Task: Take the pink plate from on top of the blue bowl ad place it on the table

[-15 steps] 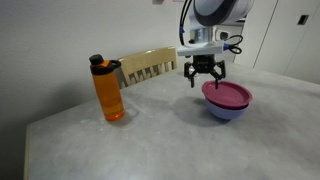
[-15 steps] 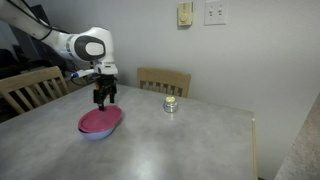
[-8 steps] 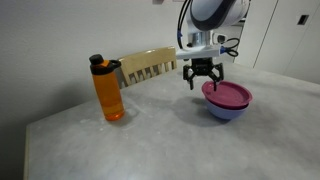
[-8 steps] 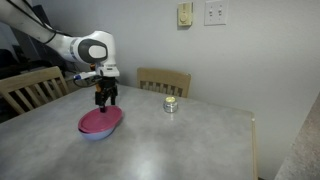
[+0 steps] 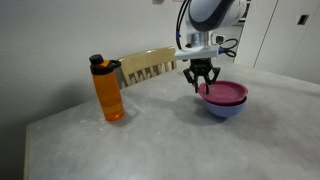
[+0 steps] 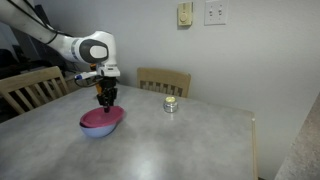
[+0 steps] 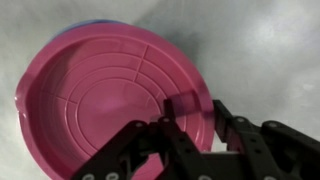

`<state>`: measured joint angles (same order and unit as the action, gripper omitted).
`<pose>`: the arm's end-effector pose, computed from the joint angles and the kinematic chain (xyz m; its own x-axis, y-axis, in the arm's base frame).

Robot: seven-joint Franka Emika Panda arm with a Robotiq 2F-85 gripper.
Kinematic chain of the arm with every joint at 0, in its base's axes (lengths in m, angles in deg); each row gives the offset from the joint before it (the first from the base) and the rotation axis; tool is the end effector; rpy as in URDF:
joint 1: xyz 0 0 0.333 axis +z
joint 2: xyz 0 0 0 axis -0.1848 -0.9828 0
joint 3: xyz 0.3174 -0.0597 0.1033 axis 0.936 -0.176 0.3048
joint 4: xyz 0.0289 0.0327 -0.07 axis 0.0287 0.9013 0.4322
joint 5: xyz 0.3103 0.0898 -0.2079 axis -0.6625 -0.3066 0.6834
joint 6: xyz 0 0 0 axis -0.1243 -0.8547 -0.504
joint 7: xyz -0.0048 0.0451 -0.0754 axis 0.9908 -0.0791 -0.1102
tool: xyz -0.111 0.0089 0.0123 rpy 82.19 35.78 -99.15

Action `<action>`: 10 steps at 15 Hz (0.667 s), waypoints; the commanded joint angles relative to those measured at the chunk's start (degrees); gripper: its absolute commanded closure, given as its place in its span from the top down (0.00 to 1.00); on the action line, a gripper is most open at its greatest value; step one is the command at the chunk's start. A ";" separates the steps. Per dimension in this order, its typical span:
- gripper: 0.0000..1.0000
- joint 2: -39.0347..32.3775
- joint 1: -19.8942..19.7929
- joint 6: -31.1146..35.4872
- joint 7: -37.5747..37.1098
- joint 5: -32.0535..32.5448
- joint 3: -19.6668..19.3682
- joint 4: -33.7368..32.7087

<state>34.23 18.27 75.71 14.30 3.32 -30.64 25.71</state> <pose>0.6659 0.0547 0.2277 0.3651 -0.9273 -0.0824 -0.9074 -0.3742 0.1911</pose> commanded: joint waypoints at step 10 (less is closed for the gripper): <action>0.03 0.25 -0.26 -4.00 1.04 -0.29 0.46 -1.77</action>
<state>34.23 18.27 74.27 14.30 3.32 -30.63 24.58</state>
